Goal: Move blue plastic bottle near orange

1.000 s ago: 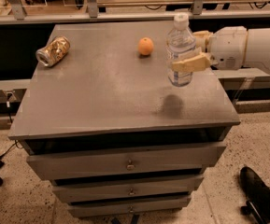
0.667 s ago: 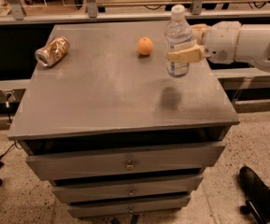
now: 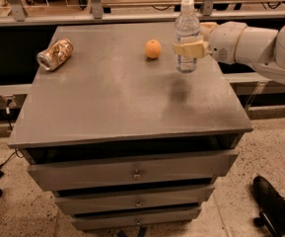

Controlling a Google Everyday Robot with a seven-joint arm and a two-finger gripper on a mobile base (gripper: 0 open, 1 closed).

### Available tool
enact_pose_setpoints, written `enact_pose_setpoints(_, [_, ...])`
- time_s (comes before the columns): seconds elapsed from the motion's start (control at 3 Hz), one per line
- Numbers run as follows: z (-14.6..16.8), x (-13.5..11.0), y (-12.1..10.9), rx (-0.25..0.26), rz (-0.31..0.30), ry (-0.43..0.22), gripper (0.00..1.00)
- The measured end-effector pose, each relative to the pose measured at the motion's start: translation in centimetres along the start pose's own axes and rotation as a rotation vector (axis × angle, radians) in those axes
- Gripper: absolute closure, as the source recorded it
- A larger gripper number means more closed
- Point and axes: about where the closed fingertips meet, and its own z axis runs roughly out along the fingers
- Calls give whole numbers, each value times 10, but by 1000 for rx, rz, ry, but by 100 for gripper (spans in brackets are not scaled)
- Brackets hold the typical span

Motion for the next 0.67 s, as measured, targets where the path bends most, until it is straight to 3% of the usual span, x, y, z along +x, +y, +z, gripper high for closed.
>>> enact_pose_setpoints(0.67, [7,0,-4,25,11,1,100])
